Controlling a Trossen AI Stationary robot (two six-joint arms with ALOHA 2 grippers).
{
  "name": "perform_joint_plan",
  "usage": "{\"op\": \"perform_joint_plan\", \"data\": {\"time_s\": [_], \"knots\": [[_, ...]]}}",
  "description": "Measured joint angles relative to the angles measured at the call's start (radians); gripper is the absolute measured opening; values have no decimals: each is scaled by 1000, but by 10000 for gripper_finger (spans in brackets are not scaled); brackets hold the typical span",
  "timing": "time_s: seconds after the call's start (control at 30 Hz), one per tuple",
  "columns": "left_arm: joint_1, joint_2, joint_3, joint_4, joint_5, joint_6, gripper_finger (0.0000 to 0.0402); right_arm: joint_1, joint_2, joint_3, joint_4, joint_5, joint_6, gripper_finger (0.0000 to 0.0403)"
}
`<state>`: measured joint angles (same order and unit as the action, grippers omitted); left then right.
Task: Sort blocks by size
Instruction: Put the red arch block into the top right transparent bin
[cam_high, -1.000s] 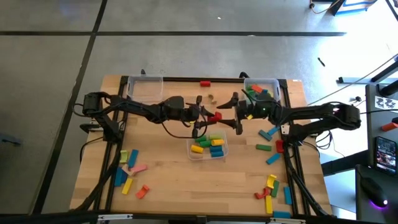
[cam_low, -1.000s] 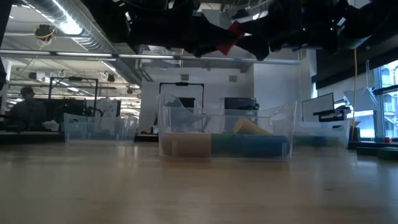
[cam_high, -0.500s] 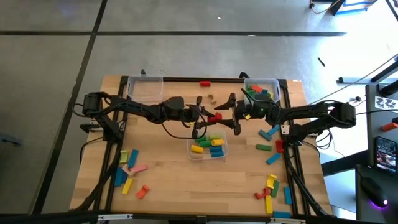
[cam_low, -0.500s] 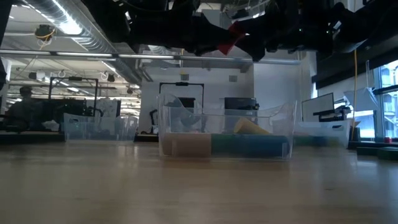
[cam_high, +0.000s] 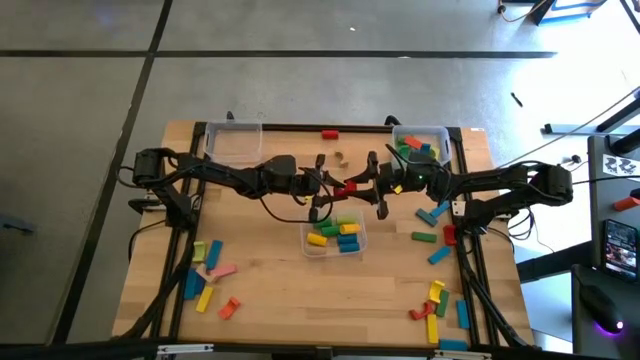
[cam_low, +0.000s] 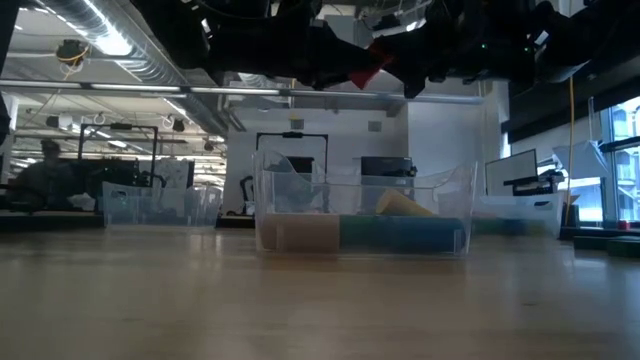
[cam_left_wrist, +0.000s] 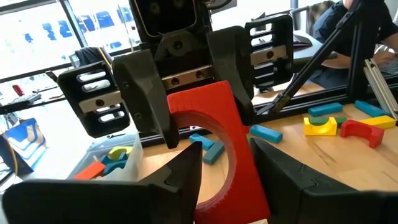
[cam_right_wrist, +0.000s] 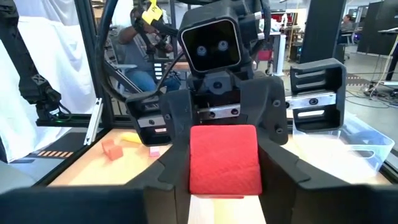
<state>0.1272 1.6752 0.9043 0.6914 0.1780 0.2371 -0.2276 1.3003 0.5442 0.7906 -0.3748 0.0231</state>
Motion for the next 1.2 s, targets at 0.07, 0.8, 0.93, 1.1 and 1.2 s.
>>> {"op": "perform_joint_plan", "data": {"time_s": [0.07, 0.8, 0.93, 1.1, 1.2], "knots": [[0, 0, 0, 0, 0, 0, 127, 0, 0, 0, 1, 0, 0, 132], [2, -90, 1, -163, -62, -26, 227, -2, 0, 0, 1, 17, -10, 144], [11, -173, 1, -318, -121, -18, 224, -2, 0, 0, 1, 23, -12, 137], [22, -252, 1, -463, -139, -21, 224, -2, -1, 0, -6, 59, -31, 144], [37, -279, 1, -517, -139, -25, 224, -2, -1, 0, -8, 78, -35, 143]]}}
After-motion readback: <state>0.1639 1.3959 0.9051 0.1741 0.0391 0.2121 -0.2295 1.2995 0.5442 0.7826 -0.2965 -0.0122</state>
